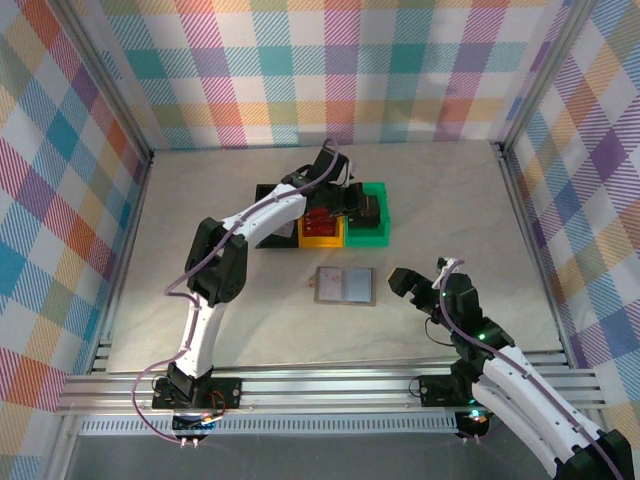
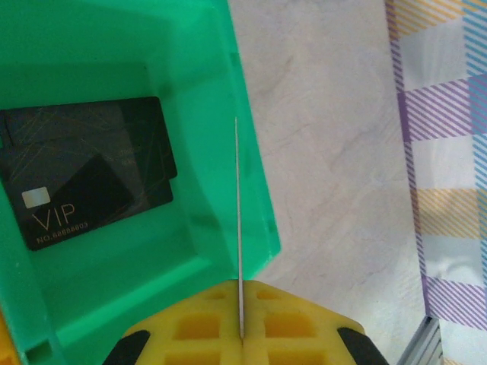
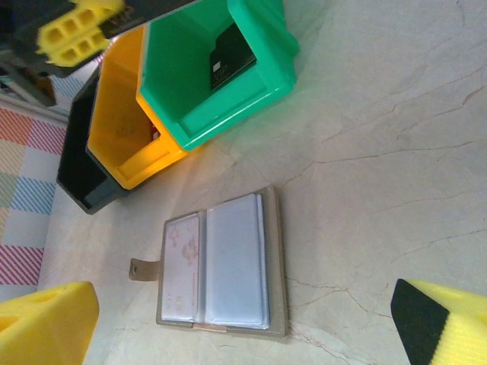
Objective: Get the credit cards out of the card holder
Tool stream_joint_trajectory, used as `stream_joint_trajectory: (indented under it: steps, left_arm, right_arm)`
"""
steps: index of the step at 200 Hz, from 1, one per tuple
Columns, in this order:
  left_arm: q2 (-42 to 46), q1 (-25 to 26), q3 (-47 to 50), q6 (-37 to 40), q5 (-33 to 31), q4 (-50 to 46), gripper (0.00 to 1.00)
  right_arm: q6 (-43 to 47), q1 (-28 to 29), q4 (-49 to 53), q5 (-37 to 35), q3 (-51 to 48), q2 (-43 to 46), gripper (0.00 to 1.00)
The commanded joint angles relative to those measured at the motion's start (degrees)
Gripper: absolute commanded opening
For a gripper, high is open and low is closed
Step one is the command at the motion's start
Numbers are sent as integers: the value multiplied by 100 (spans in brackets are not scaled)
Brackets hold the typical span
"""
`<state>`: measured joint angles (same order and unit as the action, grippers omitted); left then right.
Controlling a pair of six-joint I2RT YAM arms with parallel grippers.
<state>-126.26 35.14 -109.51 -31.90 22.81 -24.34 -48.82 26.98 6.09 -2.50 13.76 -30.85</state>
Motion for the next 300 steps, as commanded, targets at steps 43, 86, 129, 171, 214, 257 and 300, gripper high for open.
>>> stream_joint_trajectory:
  steps: [43,86,129,171,214,257,300]
  left_arm:
    - [-673,19,-895,123,-398,-961,0]
    - [-1057,72,-1348,202,-404,-1414,0]
    - [-1306,116,-1611,162,-268,-1495,0]
    - [-1472,156,-1787,53,-125,-1432,0]
    - [-1552,160,-1881,88,-191,-1556,9]
    - [-1582,160,-1845,64,-176,-1550,14]
    - [-1561,152,-1862,117,-223,-1613,24]
  right_arm:
    - [0,-26,-37,26,-49,198,99]
    - [-1,-27,-81,72,-48,200,99]
    - [5,-26,-108,109,-47,220,99]
    - [13,-27,-136,145,-58,212,99]
    - [21,-27,-153,188,-53,206,99]
    - [24,-27,-170,204,-51,183,99]
    - [31,-26,-156,198,-48,187,99]
